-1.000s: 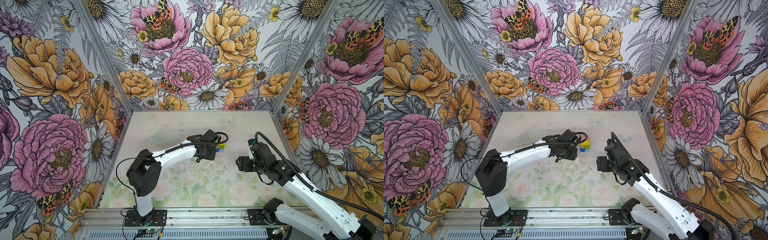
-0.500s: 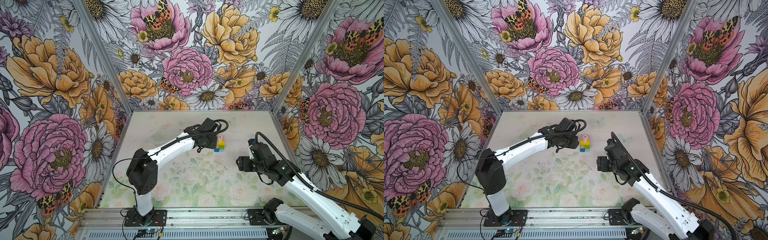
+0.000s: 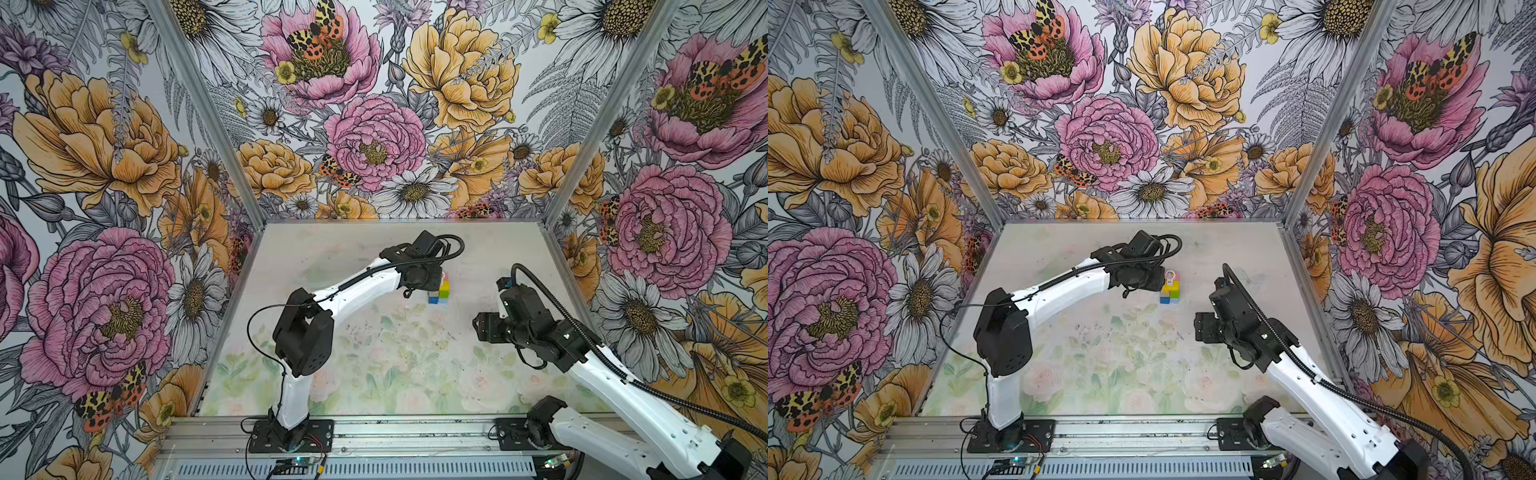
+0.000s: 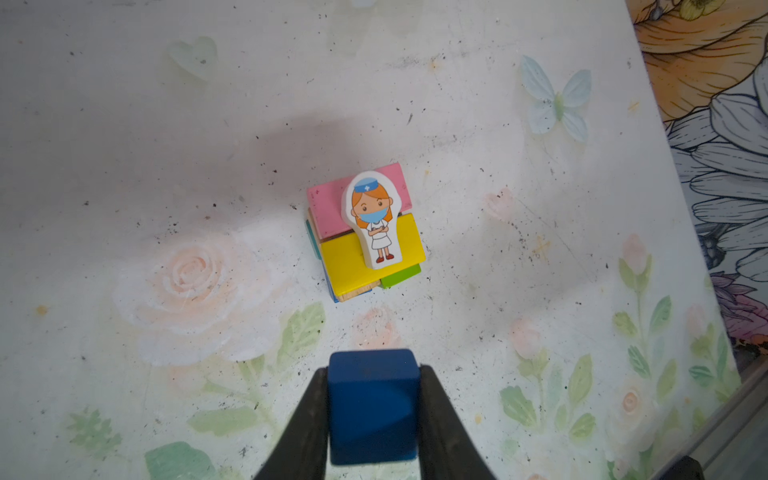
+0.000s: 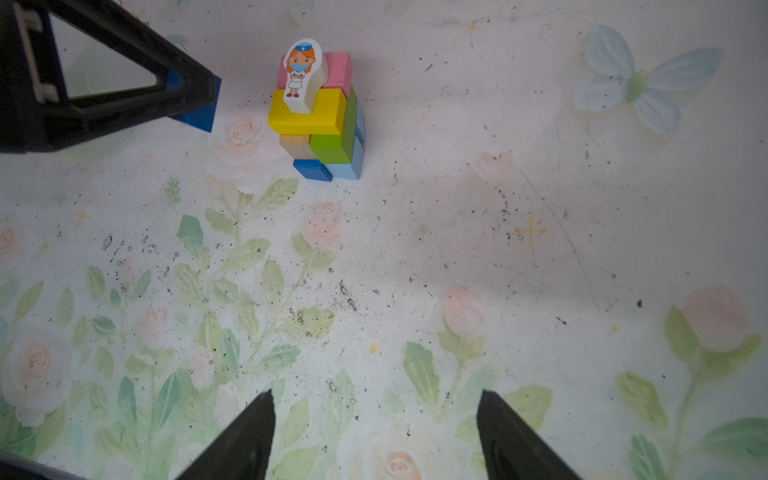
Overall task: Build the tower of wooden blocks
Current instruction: 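Bring the blue cube over the tower top with the left gripper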
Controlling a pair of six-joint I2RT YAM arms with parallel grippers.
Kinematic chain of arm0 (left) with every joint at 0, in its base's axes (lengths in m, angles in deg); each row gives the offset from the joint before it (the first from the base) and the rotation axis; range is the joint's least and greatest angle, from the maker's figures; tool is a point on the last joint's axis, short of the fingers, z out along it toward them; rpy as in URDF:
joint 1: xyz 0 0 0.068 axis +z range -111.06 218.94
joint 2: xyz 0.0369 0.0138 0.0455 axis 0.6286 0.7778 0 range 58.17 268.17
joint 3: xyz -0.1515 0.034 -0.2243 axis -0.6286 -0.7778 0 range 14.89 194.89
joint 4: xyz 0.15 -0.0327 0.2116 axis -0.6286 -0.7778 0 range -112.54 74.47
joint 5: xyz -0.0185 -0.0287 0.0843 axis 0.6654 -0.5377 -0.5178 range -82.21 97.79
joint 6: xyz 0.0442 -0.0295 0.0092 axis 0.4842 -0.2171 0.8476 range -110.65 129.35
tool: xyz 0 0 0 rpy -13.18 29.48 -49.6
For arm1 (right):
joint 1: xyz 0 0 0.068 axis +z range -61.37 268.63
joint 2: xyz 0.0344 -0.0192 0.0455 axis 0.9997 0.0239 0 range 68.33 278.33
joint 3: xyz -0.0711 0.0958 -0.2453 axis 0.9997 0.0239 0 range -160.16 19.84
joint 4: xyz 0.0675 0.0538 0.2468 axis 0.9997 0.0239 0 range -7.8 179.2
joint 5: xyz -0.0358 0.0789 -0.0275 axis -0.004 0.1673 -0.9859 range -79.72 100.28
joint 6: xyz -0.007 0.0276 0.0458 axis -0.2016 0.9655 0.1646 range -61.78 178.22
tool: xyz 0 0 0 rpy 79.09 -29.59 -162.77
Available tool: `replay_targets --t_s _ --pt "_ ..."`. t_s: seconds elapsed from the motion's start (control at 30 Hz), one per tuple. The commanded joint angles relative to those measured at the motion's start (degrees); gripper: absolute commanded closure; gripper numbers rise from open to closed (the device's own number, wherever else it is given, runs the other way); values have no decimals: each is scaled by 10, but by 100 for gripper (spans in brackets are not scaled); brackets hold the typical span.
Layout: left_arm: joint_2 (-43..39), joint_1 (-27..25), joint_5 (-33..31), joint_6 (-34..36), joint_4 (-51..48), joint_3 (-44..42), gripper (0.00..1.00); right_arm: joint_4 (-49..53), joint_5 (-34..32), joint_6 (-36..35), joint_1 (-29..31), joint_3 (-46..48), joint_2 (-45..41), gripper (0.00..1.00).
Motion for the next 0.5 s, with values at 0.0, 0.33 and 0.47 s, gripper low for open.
replay_targets --t_s 0.0,0.33,0.47 --pt "13 4 5 11 -4 29 81 0 -15 6 -3 -2 -1 21" --pt "43 5 8 11 -12 71 81 -8 -5 -1 -3 -1 -12 6" --pt "55 5 10 11 -15 86 81 -9 -5 -6 -3 -5 -13 1"
